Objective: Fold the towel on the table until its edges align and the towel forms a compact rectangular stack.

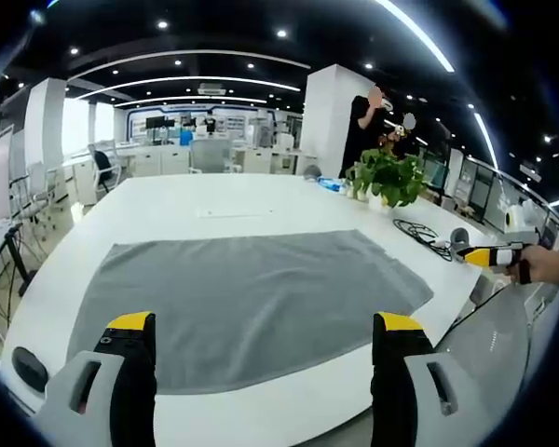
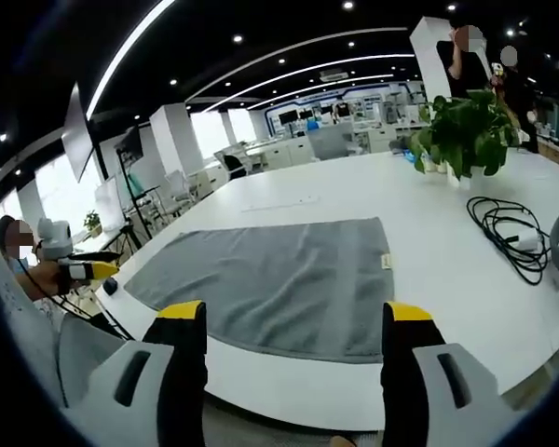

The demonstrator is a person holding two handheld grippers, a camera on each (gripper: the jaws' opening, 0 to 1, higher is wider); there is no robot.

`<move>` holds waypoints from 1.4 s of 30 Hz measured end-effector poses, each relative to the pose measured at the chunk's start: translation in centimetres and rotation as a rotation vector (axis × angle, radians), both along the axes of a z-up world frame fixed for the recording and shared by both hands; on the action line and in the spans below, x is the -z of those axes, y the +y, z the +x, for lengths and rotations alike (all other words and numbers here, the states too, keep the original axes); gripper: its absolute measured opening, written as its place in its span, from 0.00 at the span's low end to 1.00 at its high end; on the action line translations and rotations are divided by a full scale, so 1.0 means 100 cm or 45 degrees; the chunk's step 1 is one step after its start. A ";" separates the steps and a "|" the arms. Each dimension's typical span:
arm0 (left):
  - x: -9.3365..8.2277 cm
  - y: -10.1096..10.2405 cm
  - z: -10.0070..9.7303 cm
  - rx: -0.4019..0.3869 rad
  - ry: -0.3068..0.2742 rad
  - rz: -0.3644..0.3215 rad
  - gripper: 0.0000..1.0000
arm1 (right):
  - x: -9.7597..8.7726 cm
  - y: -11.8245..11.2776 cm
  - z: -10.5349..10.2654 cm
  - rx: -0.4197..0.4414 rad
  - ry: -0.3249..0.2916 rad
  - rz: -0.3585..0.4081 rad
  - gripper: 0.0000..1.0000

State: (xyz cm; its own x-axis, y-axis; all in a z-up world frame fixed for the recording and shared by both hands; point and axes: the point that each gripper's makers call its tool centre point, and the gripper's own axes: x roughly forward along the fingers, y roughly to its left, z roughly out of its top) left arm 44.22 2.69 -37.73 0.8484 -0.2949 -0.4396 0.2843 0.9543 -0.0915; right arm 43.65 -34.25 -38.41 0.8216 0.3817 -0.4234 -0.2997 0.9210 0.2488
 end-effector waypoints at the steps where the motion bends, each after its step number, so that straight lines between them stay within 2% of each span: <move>1: 0.001 0.001 0.000 0.000 0.001 0.000 1.00 | 0.000 0.000 0.000 0.000 0.001 0.000 0.77; 5: -0.001 -0.005 -0.002 0.006 0.006 0.003 1.00 | 0.002 -0.001 0.001 -0.002 0.004 -0.001 0.76; 7: 0.004 0.001 0.001 0.010 0.009 0.007 1.00 | 0.002 0.000 0.001 -0.002 0.005 -0.001 0.76; 10: 0.000 -0.007 -0.001 0.017 0.011 0.008 1.00 | 0.003 0.000 0.001 -0.001 0.007 0.000 0.76; 13: 0.004 -0.004 0.002 0.022 0.015 0.007 1.00 | 0.001 0.001 0.003 -0.003 0.006 -0.001 0.75; 24: 0.000 -0.022 0.006 0.079 0.015 0.007 1.00 | -0.001 -0.003 0.007 -0.006 -0.003 -0.010 0.75; 31: -0.001 -0.039 0.011 0.156 0.009 0.016 1.00 | -0.004 -0.008 0.012 -0.013 -0.015 -0.027 0.75; 33: -0.001 -0.046 0.012 0.190 0.008 0.022 1.00 | -0.005 -0.009 0.014 -0.015 -0.020 -0.031 0.75; 37: 0.005 -0.061 0.013 0.305 0.030 0.100 0.99 | -0.007 -0.013 0.021 -0.038 -0.026 -0.059 0.75; 42: 0.001 -0.077 0.015 0.373 0.022 0.094 0.99 | -0.018 -0.016 0.029 -0.072 -0.054 -0.099 0.75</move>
State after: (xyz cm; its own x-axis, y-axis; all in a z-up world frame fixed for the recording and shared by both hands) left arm 45.69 -5.02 -37.86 0.7239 -0.4928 -0.4827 0.5476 0.8361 -0.0325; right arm 46.55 -35.82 -36.60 0.8173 0.3957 -0.4188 -0.3608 0.9182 0.1636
